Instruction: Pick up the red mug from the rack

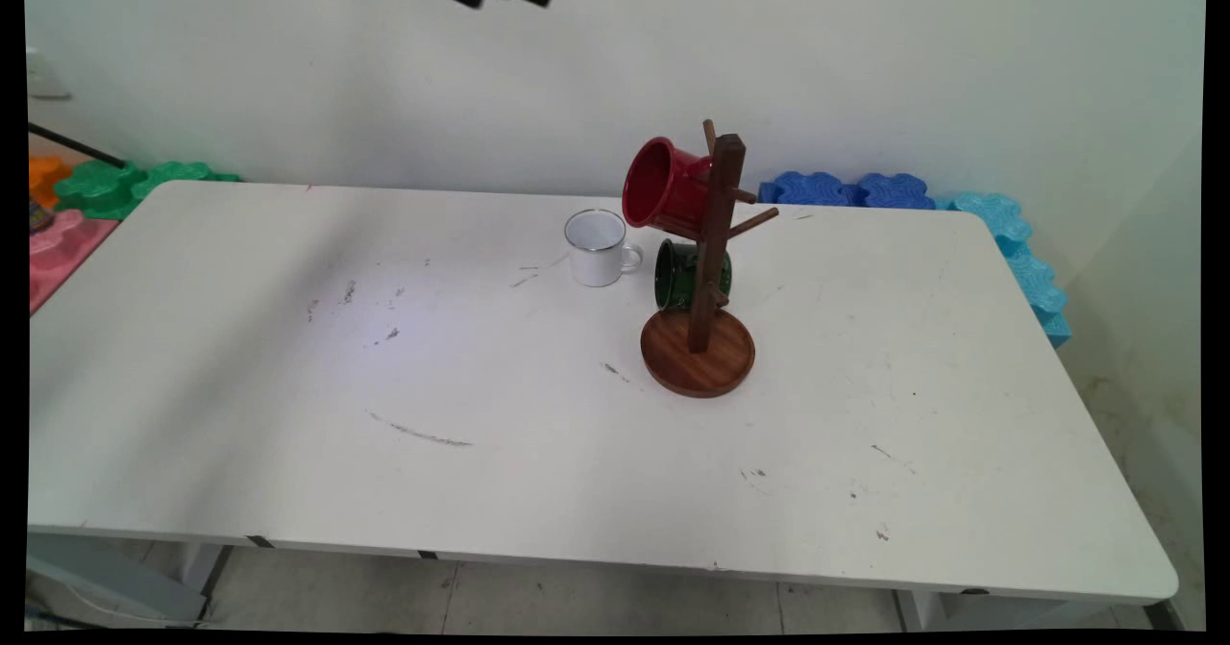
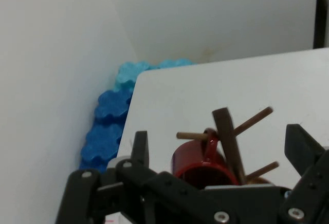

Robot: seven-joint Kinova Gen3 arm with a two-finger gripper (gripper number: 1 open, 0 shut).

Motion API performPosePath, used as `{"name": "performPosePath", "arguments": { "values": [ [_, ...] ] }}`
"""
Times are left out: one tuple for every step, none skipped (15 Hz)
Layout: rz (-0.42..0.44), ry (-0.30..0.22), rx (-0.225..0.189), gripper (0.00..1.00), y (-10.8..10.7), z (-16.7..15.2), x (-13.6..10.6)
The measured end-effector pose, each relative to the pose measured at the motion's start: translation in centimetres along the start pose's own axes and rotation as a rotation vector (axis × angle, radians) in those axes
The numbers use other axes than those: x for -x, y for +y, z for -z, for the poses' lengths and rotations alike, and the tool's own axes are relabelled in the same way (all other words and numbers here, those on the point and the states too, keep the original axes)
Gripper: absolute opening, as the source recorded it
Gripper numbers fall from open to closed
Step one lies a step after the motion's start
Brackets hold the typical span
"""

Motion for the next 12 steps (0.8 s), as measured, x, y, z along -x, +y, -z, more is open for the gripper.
{"name": "performPosePath", "arguments": {
  "values": [
    [-0.009,-0.013,-0.003,1.0,-0.1,-0.8,0.3],
    [-0.016,-0.025,-0.005,1.0,-0.2,-1.7,0.7],
    [-0.021,-0.034,-0.006,1.0,-0.4,-2.4,1.0],
    [-0.027,-0.044,-0.008,1.0,-0.5,-3.2,1.4],
    [-0.031,-0.052,-0.009,1.0,-0.6,-3.9,1.8],
    [-0.036,-0.06,-0.01,1.0,-0.7,-4.7,2.3],
    [-0.037,-0.067,-0.011,1.0,-0.9,-5.5,2.9],
    [-0.039,-0.074,-0.012,1.0,-1.1,-6.2,3.5],
    [-0.04,-0.078,-0.013,1.0,-1.2,-6.8,4.0],
    [-0.043,-0.082,-0.011,1.0,-1.3,-7.5,4.7],
    [-0.046,-0.085,-0.009,1.0,-1.5,-8.1,5.3],
    [-0.05,-0.086,-0.007,1.0,-1.6,-8.7,5.9]
  ]
}}
